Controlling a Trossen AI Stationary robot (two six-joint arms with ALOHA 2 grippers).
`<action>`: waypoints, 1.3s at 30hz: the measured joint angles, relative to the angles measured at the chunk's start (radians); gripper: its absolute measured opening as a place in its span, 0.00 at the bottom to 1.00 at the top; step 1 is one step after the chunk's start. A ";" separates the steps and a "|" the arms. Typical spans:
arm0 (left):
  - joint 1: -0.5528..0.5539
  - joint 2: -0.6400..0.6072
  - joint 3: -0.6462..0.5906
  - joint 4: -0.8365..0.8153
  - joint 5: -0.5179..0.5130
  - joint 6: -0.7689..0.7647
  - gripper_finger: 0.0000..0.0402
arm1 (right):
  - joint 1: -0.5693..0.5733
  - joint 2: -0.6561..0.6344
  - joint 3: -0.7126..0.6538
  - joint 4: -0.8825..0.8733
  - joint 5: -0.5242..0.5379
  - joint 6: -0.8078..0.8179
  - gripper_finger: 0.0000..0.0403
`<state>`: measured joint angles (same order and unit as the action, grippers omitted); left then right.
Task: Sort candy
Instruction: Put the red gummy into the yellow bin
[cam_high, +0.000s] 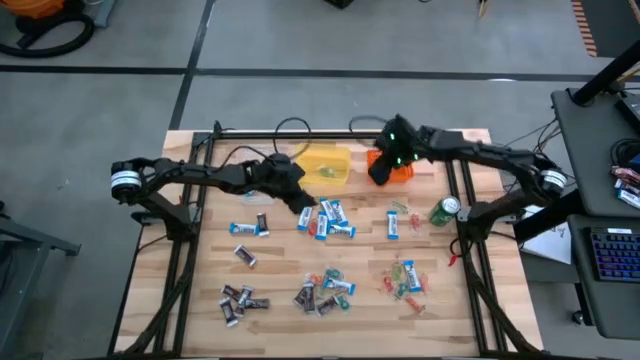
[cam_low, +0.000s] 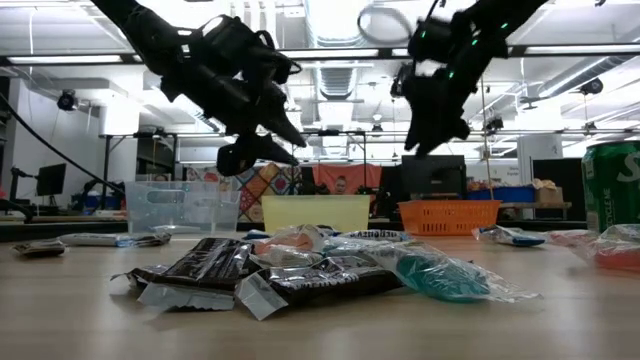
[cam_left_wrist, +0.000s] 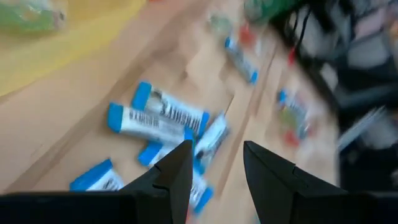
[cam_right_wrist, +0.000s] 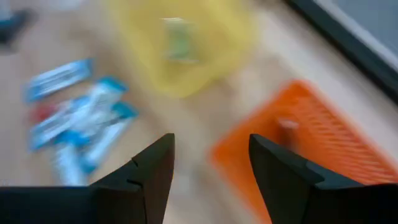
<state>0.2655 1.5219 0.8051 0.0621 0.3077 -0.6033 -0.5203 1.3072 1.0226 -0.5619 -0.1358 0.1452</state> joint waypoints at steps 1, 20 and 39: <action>-0.026 0.000 0.000 -0.035 -0.009 0.038 0.31 | 0.041 -0.025 -0.028 0.015 0.002 0.000 0.48; -0.298 0.016 0.070 -0.249 -0.388 -0.086 0.32 | 0.613 -0.225 -0.203 0.059 0.372 0.447 0.48; -0.347 0.184 0.065 -0.102 -0.554 -0.200 0.44 | 0.614 -0.177 -0.215 0.132 0.400 0.435 0.48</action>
<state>-0.0810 1.7061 0.8702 -0.0397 -0.2462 -0.8029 0.0937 1.1297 0.8076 -0.4303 0.2638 0.5804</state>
